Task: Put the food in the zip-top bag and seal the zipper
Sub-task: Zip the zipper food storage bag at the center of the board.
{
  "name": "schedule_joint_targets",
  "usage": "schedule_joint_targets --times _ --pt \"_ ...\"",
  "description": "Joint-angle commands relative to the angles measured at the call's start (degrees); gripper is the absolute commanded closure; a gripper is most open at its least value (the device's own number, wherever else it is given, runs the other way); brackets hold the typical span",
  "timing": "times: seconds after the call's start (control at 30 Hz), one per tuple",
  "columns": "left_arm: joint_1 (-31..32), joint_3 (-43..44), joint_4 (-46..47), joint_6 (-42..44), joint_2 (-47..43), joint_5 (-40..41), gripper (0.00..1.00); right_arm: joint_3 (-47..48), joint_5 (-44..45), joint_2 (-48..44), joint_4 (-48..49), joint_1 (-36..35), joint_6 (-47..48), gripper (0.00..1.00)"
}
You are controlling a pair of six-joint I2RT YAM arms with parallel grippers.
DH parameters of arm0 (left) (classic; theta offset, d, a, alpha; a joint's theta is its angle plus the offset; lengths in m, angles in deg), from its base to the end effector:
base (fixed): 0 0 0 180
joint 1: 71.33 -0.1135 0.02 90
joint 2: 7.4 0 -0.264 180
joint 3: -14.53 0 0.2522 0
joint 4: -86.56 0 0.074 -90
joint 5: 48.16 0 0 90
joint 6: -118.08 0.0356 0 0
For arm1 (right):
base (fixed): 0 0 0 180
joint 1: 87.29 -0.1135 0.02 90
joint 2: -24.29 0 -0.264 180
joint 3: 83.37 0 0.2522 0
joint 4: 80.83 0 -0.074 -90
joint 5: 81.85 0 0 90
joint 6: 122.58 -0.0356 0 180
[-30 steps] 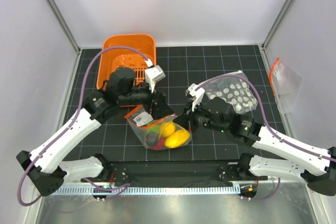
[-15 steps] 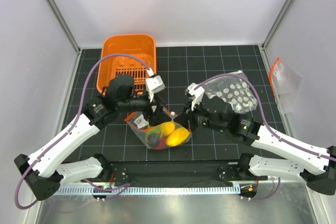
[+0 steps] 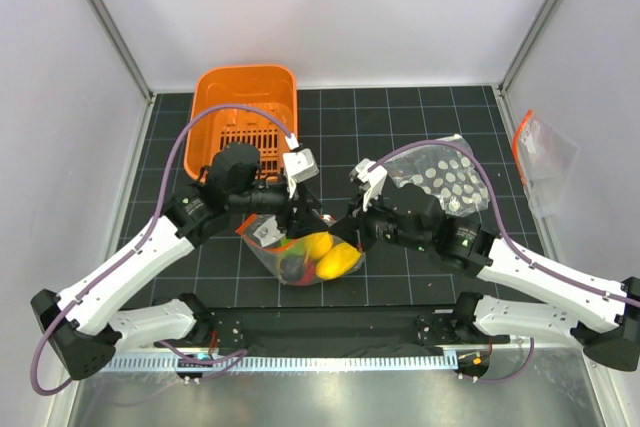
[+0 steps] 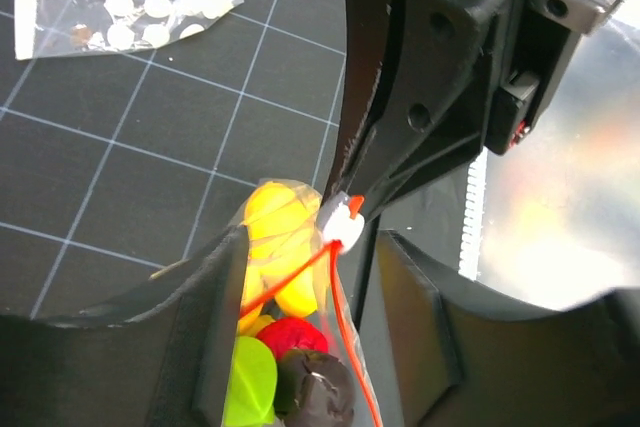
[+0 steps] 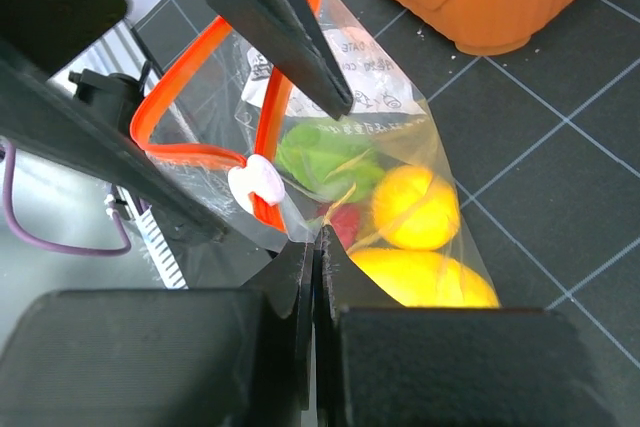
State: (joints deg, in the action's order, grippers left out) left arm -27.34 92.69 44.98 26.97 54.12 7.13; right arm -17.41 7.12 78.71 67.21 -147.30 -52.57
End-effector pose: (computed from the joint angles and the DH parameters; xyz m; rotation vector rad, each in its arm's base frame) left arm 0.1510 -0.1739 0.3742 1.1337 1.7650 -1.0970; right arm 0.1075 0.1876 0.3404 -0.7124 1.9189 0.9282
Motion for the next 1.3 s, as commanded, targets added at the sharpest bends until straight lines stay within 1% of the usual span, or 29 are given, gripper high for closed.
schedule_joint_targets --times 0.0,0.03,0.07,0.13,0.17,0.2,0.3,0.33,0.37,0.43,0.53,0.57,0.6,0.67,0.7,0.73,0.8,0.83,0.87,0.93,1.2,1.27 --pt "0.2 1.8 3.5 0.8 0.6 -2.0 0.46 0.8 -1.8 0.0 4.0 -0.2 -0.7 0.99" --pt "0.3 2.0 3.5 0.8 1.0 -2.2 0.49 0.8 -1.9 -0.1 4.0 -0.2 -0.6 0.99" --pt "0.2 2.1 3.5 0.8 1.1 -2.4 0.56 0.8 -2.0 0.0 4.0 -0.1 -0.7 0.99" --pt "0.2 2.4 3.6 0.8 1.2 -2.7 0.62 0.9 -2.1 0.2 4.0 -0.2 -0.7 0.99" --pt "0.2 2.4 3.7 0.8 1.2 -2.8 0.72 1.0 -2.2 0.3 4.0 -0.2 -0.7 0.99" --pt "0.2 2.4 3.7 0.8 1.2 -2.8 0.74 1.0 -2.2 0.3 4.0 -0.2 -0.7 0.99" --pt "0.2 2.2 4.3 0.8 0.6 -3.3 0.75 1.0 -2.4 0.6 4.0 -0.2 -0.7 0.99" --pt "0.2 2.0 4.8 0.6 0.4 -3.7 0.73 0.9 -2.5 0.8 4.0 -0.2 -0.8 0.99" --pt "0.2 2.0 5.0 0.5 0.3 -3.8 0.66 1.0 -2.6 1.0 4.0 -0.2 -0.8 0.99" --pt "0.2 1.9 5.3 0.3 -0.1 -4.8 0.63 1.0 -2.7 1.2 4.0 -0.1 -0.8 0.99" --pt "0.2 1.8 5.5 0.4 -0.2 -5.5 0.75 1.0 -2.9 1.2 4.3 -0.2 -0.8 0.99" --pt "0.2 1.6 5.5 0.4 -0.3 -6.0 0.85 1.0 -2.9 1.2 4.6 -0.2 -1.0 0.99" --pt "0.2 1.6 5.5 0.4 -0.3 -6.0 0.90 1.0 -2.9 1.2 4.4 -0.2 -1.0 0.99" --pt "0.2 1.3 5.4 0.4 -0.3 -5.7 0.98 1.1 -2.7 1.1 4.5 -0.2 -1.0 0.99" --pt "0.2 1.2 5.3 0.3 -0.5 -5.4 0.99 1.1 -2.6 1.0 4.3 -0.2 -0.9 0.99" --pt "0.2 1.1 5.3 0.3 -0.6 -5.1 0.99 1.1 -2.5 1.0 4.3 -0.2 -1.0 0.99" --pt "0.2 0.9 5.2 0.3 -0.8 -4.7 0.93 1.2 -2.2 1.0 4.2 -0.2 -1.0 0.99" --pt "0.2 0.8 5.2 0.2 -1.1 -4.4 0.88 1.1 -2.1 1.0 4.2 -0.2 -1.0 0.99" --pt "0.2 0.7 5.2 0.2 -1.3 -4.4 0.80 1.1 -2.0 0.9 4.1 -0.2 -1.0 0.99" --pt "0.2 0.4 5.2 0.2 -1.9 -4.0 0.74 1.0 -2.0 0.7 4.0 -0.2 -1.0 0.99" --pt "0.2 -0.6 4.6 0.3 -2.9 -3.5 0.67 1.1 -2.0 0.8 4.2 -0.2 -0.9 0.99" --pt "0.2 -0.9 4.7 0.3 -3.2 -3.2 0.62 1.2 -2.1 0.8 4.2 -0.2 -0.9 0.99"
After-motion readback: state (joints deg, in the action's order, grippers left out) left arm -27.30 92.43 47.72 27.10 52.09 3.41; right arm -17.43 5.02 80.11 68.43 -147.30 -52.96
